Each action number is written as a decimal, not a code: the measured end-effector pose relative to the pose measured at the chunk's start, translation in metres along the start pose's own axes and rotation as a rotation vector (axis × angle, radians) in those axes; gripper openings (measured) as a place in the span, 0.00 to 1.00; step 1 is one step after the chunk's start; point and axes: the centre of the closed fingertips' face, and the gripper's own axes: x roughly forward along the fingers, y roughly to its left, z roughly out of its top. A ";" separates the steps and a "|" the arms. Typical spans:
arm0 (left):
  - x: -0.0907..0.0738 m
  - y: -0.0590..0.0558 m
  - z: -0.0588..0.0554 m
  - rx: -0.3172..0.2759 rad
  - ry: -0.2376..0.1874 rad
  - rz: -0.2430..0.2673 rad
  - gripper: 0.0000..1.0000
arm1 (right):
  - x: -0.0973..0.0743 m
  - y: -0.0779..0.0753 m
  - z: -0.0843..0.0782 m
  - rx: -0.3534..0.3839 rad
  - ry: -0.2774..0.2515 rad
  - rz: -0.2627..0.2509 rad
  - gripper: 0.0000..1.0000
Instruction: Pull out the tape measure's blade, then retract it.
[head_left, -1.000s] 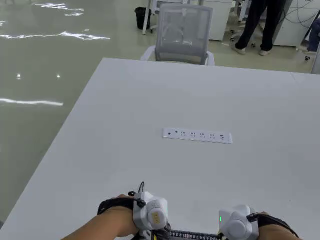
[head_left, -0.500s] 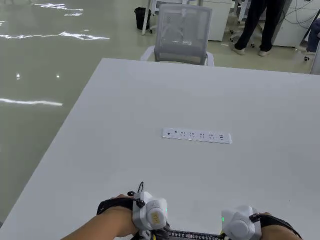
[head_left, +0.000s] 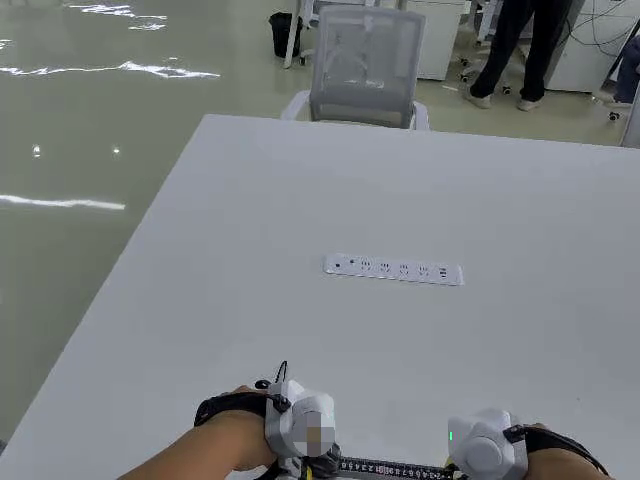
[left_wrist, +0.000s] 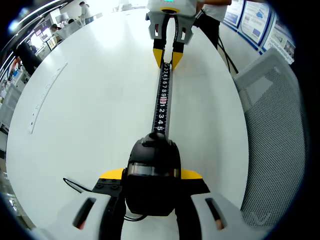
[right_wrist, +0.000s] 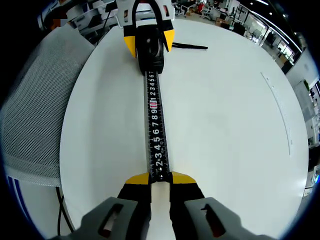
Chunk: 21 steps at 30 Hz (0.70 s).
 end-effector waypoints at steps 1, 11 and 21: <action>0.000 0.000 0.000 0.000 0.000 0.000 0.34 | 0.000 0.000 0.000 0.001 0.000 0.000 0.12; 0.000 -0.001 0.000 -0.002 -0.002 0.001 0.34 | -0.001 -0.001 -0.004 0.004 0.006 0.001 0.12; -0.001 0.000 0.000 -0.003 -0.003 0.002 0.34 | -0.003 0.000 -0.007 0.013 0.009 0.000 0.12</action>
